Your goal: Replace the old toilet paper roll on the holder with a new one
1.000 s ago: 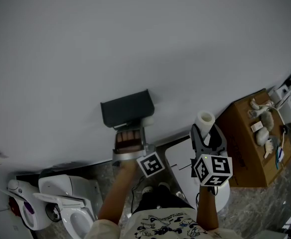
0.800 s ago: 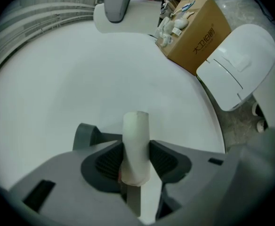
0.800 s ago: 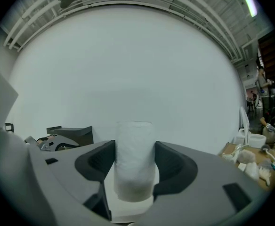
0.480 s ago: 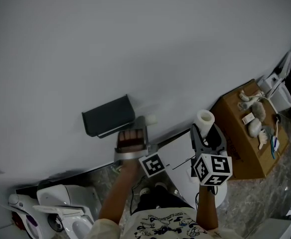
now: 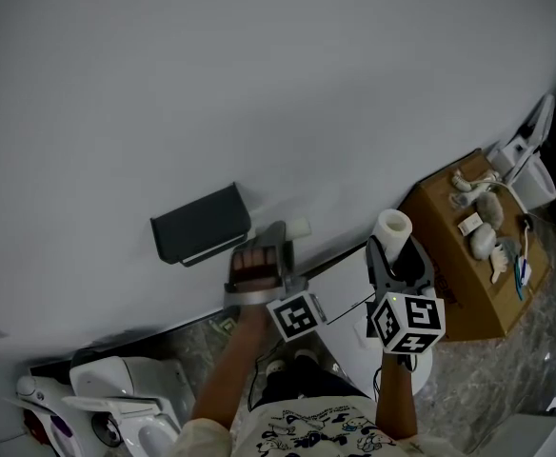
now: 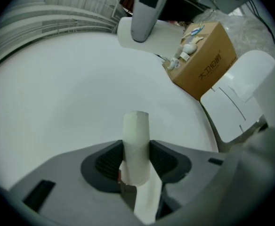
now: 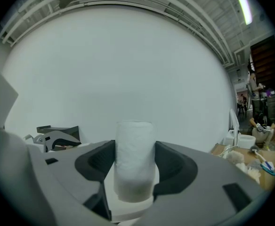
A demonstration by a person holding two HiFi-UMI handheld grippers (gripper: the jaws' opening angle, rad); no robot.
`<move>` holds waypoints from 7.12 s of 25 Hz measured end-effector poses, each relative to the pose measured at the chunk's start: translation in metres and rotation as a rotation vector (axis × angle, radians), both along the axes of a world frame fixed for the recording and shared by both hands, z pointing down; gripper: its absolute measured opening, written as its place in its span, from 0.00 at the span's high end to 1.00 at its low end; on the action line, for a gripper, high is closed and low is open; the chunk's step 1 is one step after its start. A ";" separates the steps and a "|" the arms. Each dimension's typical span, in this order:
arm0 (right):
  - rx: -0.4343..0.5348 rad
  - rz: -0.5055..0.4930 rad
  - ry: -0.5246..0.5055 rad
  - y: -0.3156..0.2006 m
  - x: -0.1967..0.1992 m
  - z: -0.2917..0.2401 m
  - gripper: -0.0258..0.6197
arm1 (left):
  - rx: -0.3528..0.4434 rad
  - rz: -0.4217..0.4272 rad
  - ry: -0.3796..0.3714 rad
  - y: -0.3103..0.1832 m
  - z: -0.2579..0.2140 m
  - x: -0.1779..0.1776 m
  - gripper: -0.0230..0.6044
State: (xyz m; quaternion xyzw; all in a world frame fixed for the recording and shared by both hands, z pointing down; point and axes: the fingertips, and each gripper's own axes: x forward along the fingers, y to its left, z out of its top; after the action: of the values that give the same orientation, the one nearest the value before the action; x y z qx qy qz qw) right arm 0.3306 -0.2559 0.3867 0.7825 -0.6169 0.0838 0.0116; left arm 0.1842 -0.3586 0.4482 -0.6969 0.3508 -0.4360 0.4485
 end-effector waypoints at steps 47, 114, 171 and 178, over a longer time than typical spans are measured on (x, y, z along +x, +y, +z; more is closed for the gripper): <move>0.010 -0.297 0.014 -0.047 -0.151 -0.003 0.53 | -0.284 -0.208 1.363 0.030 -0.108 -0.253 0.67; -0.106 -0.659 1.673 -0.124 -0.296 0.075 0.53 | -0.126 -0.461 1.317 0.069 -0.099 -0.369 0.67; 0.209 -0.413 0.069 -0.057 -0.201 -0.061 0.90 | -0.194 -0.350 1.336 0.051 -0.108 -0.311 0.67; 0.208 -0.397 0.049 -0.053 -0.194 -0.062 0.91 | -0.189 -0.341 1.332 0.051 -0.112 -0.307 0.67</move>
State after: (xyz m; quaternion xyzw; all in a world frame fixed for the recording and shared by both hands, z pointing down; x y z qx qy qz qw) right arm 0.1364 -0.3091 0.3245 0.6445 -0.7637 -0.0032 -0.0376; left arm -0.1225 -0.3078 0.3363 -0.7872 0.6166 -0.0085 0.0001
